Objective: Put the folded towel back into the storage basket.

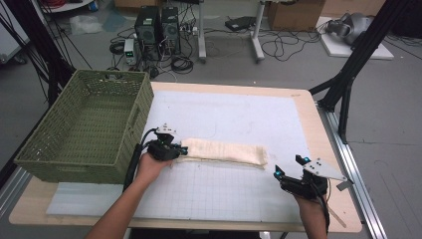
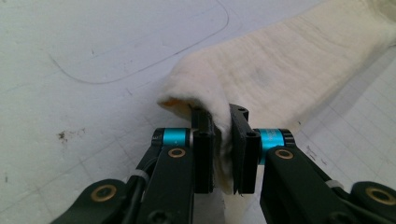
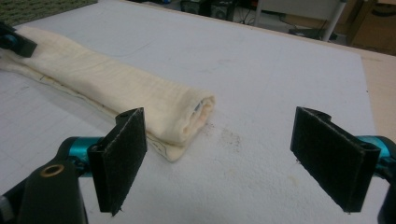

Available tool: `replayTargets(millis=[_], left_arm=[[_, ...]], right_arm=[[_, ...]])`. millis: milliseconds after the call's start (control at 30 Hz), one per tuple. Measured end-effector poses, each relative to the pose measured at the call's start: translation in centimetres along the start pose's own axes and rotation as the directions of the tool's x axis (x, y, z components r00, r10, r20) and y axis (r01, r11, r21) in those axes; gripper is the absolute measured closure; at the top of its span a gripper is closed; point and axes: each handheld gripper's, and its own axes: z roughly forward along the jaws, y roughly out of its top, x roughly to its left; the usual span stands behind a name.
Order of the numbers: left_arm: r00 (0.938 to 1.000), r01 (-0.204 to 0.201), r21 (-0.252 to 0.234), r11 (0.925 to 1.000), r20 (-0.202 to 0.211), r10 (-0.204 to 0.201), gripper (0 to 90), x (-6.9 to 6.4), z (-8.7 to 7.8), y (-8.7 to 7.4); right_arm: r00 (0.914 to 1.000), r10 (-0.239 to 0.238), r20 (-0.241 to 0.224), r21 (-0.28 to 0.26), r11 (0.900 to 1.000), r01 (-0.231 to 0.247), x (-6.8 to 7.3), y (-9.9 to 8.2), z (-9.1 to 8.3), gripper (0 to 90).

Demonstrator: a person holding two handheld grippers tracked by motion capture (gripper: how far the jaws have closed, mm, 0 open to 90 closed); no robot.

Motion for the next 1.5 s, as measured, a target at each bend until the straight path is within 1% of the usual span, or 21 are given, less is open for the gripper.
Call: replayTargets(millis=[67, 100, 167, 200, 267, 333, 467, 567, 600, 667, 700, 733, 800, 833, 933, 1067, 1167, 1233, 1267, 1400, 1500], left_arm=[[1.0000, -0.004, -0.007, 1.0000, 0.007, 0.004, 80.8, 0.0, -0.1, -0.1], [0.9999, 0.004, -0.030, 0.9995, 0.014, -0.003, 80.7, -0.1, -0.3, -0.3], [0.9997, 0.001, -0.039, 0.9992, 0.024, 0.000, 80.7, -0.1, -0.4, -0.3], [0.9992, 0.001, -0.073, 0.9973, 0.040, 0.002, 80.6, -0.3, -0.6, -0.3], [0.9989, -0.009, -0.087, 0.9962, 0.045, 0.013, 80.5, -0.4, -0.8, -0.3], [0.9983, -0.020, -0.121, 0.9925, 0.052, 0.027, 80.5, -0.6, -1.3, -0.4], [0.9973, -0.032, -0.133, 0.9906, 0.061, 0.040, 80.5, -0.7, -1.5, -0.3], [0.9960, -0.056, -0.138, 0.9888, 0.062, 0.065, 80.5, -0.9, -1.6, -0.3], [0.9943, -0.078, -0.149, 0.9857, 0.060, 0.088, 80.5, -1.1, -1.7, -0.3], [0.9937, -0.083, -0.160, 0.9835, 0.061, 0.094, 80.6, -1.1, -1.7, -0.4], [0.9907, -0.103, -0.188, 0.9769, 0.068, 0.117, 80.6, -1.2, -1.8, -0.5], [0.9907, -0.103, -0.188, 0.9769, 0.068, 0.117, 80.6, -1.2, -1.8, -0.5], [0.9871, -0.128, -0.195, 0.9723, 0.069, 0.144, 80.6, -1.2, -1.9, -0.6], [0.9868, -0.131, -0.199, 0.9711, 0.069, 0.147, 80.5, -1.3, -2.0, -0.5], [0.9892, -0.115, -0.204, 0.9722, 0.066, 0.131, 80.3, -1.3, -2.1, -0.5], [0.9900, -0.107, -0.197, 0.9746, 0.070, 0.122, 80.3, -1.3, -2.1, -0.5], [0.9922, -0.083, -0.201, 0.9760, 0.075, 0.100, 80.2, -1.3, -2.1, -0.5], [0.9923, -0.082, -0.199, 0.9766, 0.076, 0.098, 80.1, -1.3, -2.1, -0.5], [0.9924, -0.082, -0.196, 0.9772, 0.075, 0.098, 80.1, -1.3, -2.2, -0.5], [0.9936, -0.070, -0.189, 0.9796, 0.074, 0.085, 79.8, -1.4, -2.1, -0.5], [0.9940, -0.064, -0.189, 0.9799, 0.075, 0.079, 79.7, -1.4, -2.1, -0.5]], right_arm=[[1.0000, 0.001, 0.003, -0.004, 1.0000, -0.001, 0.0, 0.0, 0.0, 17.2], [1.0000, 0.001, 0.006, -0.002, 1.0000, -0.001, 0.0, 0.0, 0.0, 17.2], [1.0000, -0.002, 0.005, -0.005, 1.0000, 0.002, 0.0, 0.1, 0.0, 17.2], [1.0000, 0.000, 0.006, -0.004, 1.0000, 0.000, 0.0, 0.1, 0.1, 17.2], [1.0000, -0.006, 0.005, -0.003, 1.0000, 0.006, 0.1, 0.1, 0.2, 17.2], [1.0000, -0.006, 0.004, -0.004, 1.0000, 0.006, 0.1, 0.1, 0.3, 17.1], [0.9999, -0.007, 0.012, -0.004, 1.0000, 0.007, 0.2, 0.3, 0.7, 17.1], [0.9995, -0.009, 0.031, 0.009, 0.9999, 0.008, 0.3, 0.4, 1.2, 17.1], [0.9994, -0.008, 0.033, 0.016, 0.9998, 0.008, 0.3, 0.5, 1.3, 17.1], [0.9996, 0.002, 0.027, 0.021, 0.9998, -0.002, 0.4, 0.6, 1.5, 17.1], [0.9997, 0.005, 0.023, 0.022, 0.9997, -0.006, 0.4, 0.7, 1.6, 17.0], [0.9998, 0.009, 0.017, 0.026, 0.9996, -0.009, 0.5, 0.8, 1.8, 17.0], [1.0000, 0.008, 0.005, 0.036, 0.9993, -0.008, 0.5, 1.1, 2.2, 16.9], [1.0000, 0.005, 0.004, 0.038, 0.9993, -0.005, 0.6, 1.2, 2.3, 16.9], [0.9999, 0.001, -0.010, 0.032, 0.9995, -0.001, 0.6, 1.9, 2.9, 16.9], [0.9996, 0.015, -0.025, 0.033, 0.9994, -0.014, 0.6, 2.5, 3.7, 16.9], [0.9988, 0.036, -0.033, 0.060, 0.9976, -0.034, 0.5, 2.8, 5.2, 16.9], [0.9987, 0.039, -0.033, 0.072, 0.9968, -0.036, 0.5, 2.8, 5.6, 17.0], [0.9987, 0.038, -0.033, 0.082, 0.9960, -0.036, 0.5, 2.7, 6.2, 17.4], [0.9977, 0.061, -0.029, 0.108, 0.9925, -0.058, 0.3, 2.4, 7.0, 19.9], [0.9968, 0.065, -0.047, 0.128, 0.9900, -0.059, 0.2, 1.9, 7.5, 23.1]])
